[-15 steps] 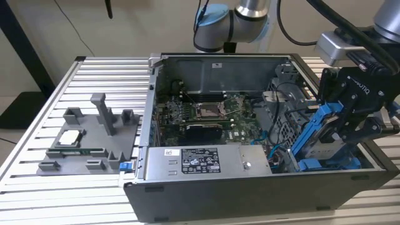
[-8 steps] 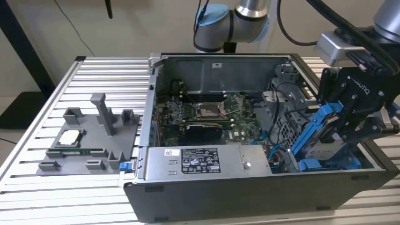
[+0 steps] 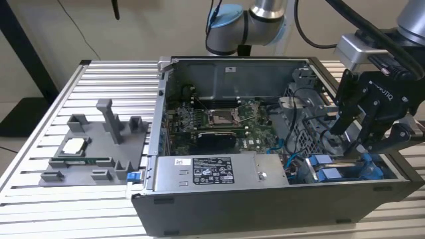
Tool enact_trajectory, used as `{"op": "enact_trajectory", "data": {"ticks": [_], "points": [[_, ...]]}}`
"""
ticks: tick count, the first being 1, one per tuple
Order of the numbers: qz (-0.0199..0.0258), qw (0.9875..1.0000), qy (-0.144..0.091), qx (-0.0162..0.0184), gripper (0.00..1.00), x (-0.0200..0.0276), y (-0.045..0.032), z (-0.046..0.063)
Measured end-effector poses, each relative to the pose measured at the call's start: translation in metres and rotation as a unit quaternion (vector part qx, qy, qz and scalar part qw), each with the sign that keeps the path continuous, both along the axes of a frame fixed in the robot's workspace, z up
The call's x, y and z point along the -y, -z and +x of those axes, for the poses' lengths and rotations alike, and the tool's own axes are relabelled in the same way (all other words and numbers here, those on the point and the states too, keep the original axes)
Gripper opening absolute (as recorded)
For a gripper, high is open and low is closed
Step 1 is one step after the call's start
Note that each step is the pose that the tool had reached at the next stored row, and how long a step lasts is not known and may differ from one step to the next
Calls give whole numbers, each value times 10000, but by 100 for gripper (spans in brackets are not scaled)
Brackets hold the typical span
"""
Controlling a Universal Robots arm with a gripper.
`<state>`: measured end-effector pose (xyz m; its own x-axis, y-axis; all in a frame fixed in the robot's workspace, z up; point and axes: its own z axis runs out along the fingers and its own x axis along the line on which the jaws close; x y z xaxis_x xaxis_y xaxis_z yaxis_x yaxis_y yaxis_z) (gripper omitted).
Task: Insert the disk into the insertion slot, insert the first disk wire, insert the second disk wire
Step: 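Insert the disk into the insertion slot, then insert the first disk wire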
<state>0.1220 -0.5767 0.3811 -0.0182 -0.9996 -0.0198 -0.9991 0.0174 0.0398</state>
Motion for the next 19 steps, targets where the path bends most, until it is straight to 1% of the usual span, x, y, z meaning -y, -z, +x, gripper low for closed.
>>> {"op": "enact_trajectory", "data": {"ticks": [14,16,19], "points": [[1,10000,0,0,53,-1,2,0],[1,10000,0,0,53,-5,-18,0],[-1,10000,0,0,53,-16,-71,0]]}}
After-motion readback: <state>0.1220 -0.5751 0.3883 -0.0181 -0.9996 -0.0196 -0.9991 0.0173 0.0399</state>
